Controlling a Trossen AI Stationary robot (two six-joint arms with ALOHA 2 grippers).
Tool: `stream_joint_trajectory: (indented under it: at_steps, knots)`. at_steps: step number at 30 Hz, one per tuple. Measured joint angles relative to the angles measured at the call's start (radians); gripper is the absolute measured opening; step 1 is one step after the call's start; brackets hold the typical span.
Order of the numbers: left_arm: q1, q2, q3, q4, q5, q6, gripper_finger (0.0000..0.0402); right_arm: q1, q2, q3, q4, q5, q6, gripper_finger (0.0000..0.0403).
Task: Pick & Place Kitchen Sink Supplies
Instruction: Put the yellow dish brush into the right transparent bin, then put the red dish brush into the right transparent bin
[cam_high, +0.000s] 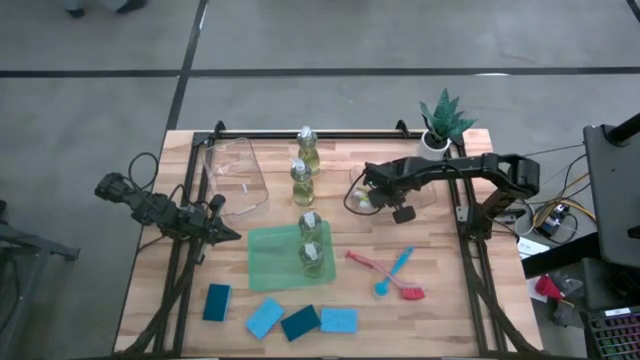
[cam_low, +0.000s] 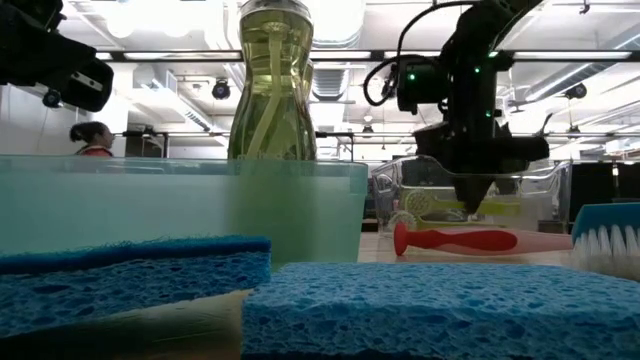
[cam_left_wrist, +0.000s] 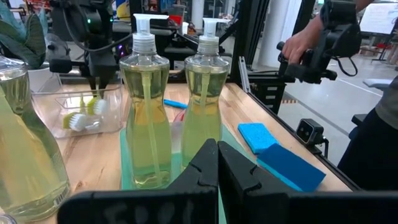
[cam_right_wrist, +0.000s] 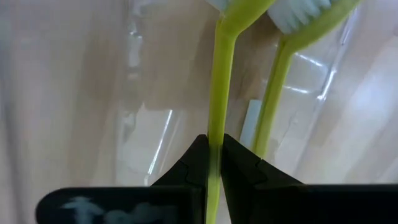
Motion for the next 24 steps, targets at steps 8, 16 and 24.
stream_joint_trajectory:
  at_steps: [8, 16, 24]
  knots:
    - [0.000, 0.000, 0.000, 0.000, 0.000, 0.000, 0.0000, -0.002, 0.018, -0.033, 0.073, 0.026, 0.054, 0.0041]
    - [0.000, 0.000, 0.000, 0.000, 0.000, 0.000, 0.0000, -0.001, 0.044, -0.034, 0.079, 0.030, 0.138, 0.0083]
    - [0.000, 0.000, 0.000, 0.000, 0.000, 0.000, 0.0000, 0.000, 0.033, 0.063, -0.012, 0.129, 0.184, 0.0122]
